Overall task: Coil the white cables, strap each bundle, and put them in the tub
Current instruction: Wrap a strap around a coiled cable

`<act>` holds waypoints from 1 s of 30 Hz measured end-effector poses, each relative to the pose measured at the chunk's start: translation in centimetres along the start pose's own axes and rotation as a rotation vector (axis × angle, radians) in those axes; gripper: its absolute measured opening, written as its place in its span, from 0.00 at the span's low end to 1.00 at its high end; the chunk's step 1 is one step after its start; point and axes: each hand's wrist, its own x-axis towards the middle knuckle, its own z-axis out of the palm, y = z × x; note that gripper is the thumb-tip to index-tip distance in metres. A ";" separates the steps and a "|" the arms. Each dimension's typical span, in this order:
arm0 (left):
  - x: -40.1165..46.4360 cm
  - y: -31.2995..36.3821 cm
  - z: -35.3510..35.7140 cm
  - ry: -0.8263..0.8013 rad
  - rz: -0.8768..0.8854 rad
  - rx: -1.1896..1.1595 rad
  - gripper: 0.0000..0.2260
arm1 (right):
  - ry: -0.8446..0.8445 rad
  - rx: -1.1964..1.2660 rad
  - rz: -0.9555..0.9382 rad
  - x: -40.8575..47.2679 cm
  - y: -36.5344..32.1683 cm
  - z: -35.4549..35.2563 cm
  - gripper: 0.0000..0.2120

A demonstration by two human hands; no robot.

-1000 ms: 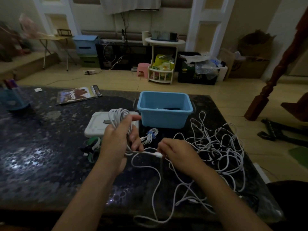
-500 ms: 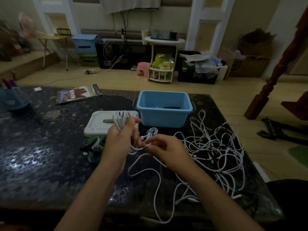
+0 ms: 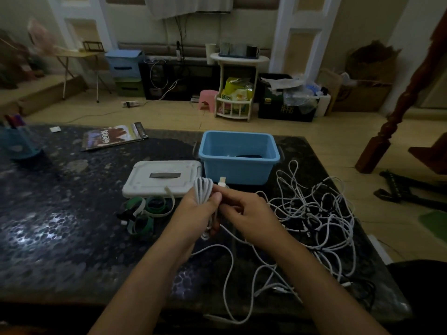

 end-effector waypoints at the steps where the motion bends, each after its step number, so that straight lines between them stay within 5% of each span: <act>1: 0.0 -0.1 0.0 -0.003 0.002 0.012 0.09 | -0.012 0.016 -0.001 0.0 -0.1 0.0 0.23; 7: -0.1 -0.2 -0.3 -0.032 0.006 -0.027 0.09 | -0.094 0.033 0.063 0.0 -0.4 -0.2 0.28; 11: 0.3 -0.7 -1.0 -0.053 0.062 0.204 0.07 | -0.105 0.103 0.097 -0.2 -0.4 -0.4 0.33; 16: 0.6 -1.3 -2.3 -0.087 0.141 0.652 0.10 | -0.056 0.013 0.112 -0.1 -1.3 -0.3 0.15; 20: 0.0 -1.9 -2.3 -0.032 0.162 0.996 0.14 | 0.011 -0.153 0.209 0.1 -2.7 0.7 0.23; 30: -0.7 -1.7 -2.6 -0.042 0.182 1.010 0.14 | -0.052 -0.092 0.232 1.1 -3.4 1.2 0.10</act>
